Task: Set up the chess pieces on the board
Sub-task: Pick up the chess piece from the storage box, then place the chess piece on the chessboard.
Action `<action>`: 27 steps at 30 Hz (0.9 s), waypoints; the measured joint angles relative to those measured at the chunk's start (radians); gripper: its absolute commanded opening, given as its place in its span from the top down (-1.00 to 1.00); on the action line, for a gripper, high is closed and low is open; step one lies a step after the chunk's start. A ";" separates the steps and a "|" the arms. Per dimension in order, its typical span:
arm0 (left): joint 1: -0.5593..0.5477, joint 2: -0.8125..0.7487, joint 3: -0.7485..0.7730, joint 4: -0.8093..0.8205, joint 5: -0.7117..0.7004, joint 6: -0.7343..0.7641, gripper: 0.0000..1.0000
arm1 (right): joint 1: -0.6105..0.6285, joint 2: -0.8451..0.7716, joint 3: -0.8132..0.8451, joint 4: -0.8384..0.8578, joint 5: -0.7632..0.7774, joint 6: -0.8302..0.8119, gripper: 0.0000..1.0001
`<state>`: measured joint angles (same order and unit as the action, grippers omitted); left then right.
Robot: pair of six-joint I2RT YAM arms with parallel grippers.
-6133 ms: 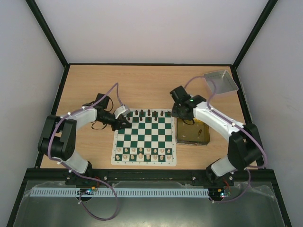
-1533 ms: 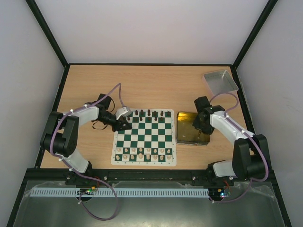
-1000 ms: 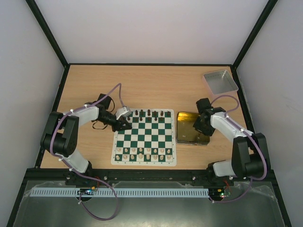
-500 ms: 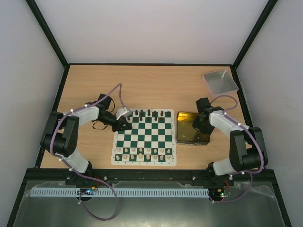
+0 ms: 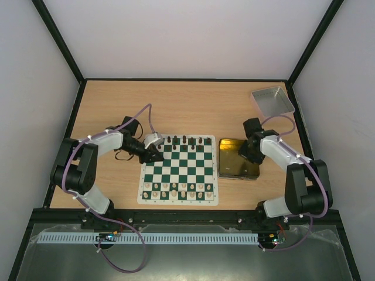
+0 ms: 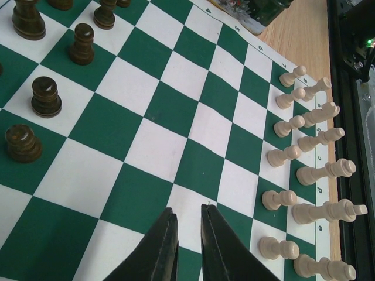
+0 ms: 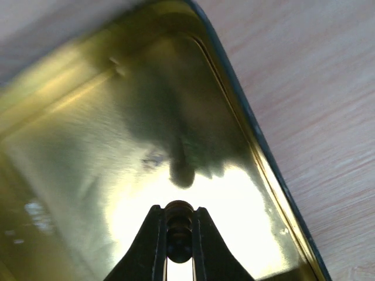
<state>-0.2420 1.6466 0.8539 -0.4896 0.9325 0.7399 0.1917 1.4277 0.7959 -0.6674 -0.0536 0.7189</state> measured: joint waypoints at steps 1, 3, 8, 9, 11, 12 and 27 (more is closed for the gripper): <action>0.000 0.000 0.000 0.000 0.000 0.000 0.69 | 0.006 -0.005 0.016 -0.010 0.002 -0.001 0.96; 0.000 0.000 0.000 0.000 -0.002 0.001 0.67 | 0.027 -0.011 0.068 -0.031 0.013 -0.003 0.96; 0.000 0.000 0.000 0.005 -0.005 0.000 0.21 | 0.180 -0.003 0.230 -0.060 0.055 -0.005 0.96; 0.000 -0.001 0.000 0.007 -0.007 -0.007 0.12 | 0.206 0.003 0.252 -0.061 0.059 -0.005 0.96; 0.000 -0.003 0.000 0.011 -0.010 -0.008 0.01 | 0.261 0.030 0.292 -0.062 0.061 -0.004 0.96; 0.000 -0.005 -0.001 0.011 -0.010 -0.011 -0.08 | 0.279 0.045 0.302 -0.061 0.061 -0.004 0.96; 0.000 -0.111 -0.055 0.051 -0.013 -0.010 -0.99 | 0.397 0.278 0.394 -0.058 0.046 -0.009 0.96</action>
<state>-0.2420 1.5352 0.7990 -0.4385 0.9192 0.7296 0.5884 1.7054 1.1900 -0.7250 -0.0074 0.7097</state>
